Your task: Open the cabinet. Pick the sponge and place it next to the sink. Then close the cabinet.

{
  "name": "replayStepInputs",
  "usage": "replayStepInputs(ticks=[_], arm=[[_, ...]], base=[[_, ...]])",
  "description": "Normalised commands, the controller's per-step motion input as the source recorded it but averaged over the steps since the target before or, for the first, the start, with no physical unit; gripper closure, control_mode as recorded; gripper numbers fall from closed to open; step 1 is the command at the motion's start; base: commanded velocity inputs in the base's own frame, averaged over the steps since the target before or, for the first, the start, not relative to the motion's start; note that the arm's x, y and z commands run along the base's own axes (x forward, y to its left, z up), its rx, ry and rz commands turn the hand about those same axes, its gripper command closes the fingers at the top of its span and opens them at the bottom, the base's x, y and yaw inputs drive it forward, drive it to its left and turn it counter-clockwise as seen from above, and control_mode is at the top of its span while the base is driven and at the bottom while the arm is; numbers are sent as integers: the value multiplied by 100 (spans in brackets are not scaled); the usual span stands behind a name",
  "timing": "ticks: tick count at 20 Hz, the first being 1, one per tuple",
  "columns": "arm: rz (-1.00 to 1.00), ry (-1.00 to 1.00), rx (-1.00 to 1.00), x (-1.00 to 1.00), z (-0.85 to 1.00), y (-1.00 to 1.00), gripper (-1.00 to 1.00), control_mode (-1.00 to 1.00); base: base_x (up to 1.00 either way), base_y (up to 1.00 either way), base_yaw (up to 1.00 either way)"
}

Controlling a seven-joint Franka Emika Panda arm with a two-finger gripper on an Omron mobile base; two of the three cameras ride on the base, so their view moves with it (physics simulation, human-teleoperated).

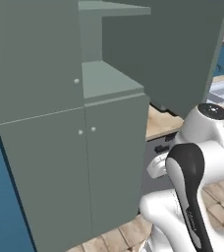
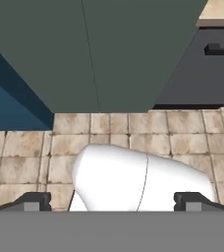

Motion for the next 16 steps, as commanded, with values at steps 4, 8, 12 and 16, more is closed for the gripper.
replayStepInputs(ticks=[4, 8, 12, 16], arm=[[0, 0, 0, 0, 0, 0, -100, 100], [0, 0, 0, 0, 0, 0, -100, 100], [0, 0, 0, 0, 0, 0, -100, 100], [0, 0, 0, 0, 0, 0, -100, 100]], base=[[62, 0, 10], [-3, -36, 16], [2, -36, 30], [10, -35, 37]])
